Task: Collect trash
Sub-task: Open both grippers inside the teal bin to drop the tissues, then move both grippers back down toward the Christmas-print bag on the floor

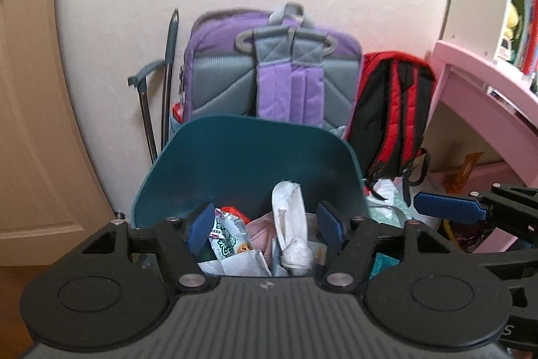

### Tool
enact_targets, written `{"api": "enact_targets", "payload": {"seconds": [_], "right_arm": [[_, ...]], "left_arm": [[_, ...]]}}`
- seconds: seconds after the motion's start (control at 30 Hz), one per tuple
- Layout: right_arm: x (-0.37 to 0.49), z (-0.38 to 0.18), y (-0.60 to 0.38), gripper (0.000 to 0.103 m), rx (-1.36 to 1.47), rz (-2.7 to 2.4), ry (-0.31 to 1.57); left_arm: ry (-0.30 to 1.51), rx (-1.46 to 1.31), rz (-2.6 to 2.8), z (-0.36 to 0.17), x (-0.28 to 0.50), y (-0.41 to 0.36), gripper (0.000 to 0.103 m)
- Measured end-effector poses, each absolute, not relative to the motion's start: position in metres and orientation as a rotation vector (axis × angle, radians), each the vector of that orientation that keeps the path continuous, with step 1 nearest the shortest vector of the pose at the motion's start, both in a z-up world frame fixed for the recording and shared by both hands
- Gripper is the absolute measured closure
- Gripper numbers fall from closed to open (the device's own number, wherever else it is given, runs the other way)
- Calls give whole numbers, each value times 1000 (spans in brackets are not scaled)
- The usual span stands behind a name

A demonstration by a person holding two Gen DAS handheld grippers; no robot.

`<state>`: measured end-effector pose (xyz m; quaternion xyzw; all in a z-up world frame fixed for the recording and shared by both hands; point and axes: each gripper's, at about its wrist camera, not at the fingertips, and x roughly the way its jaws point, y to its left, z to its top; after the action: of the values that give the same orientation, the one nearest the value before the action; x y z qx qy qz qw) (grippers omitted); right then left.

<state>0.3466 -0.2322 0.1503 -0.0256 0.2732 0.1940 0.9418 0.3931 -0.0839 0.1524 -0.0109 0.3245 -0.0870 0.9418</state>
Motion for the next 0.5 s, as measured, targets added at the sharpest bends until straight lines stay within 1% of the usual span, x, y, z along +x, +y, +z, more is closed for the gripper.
{"api": "enact_targets", "payload": {"seconds": [0.03,0.37,0.5], "right_arm": [[340,154,-233,50,-56,395,547],[272,187,-243,49,-76,421,479],[243,196,-244,49,-86,443,456]], "left_arm": [[651,-17,-180,158,386,-86,31],[586,-13,-206,193,316,-92,30],[568,-17,-202,201,284,-89,23]]}}
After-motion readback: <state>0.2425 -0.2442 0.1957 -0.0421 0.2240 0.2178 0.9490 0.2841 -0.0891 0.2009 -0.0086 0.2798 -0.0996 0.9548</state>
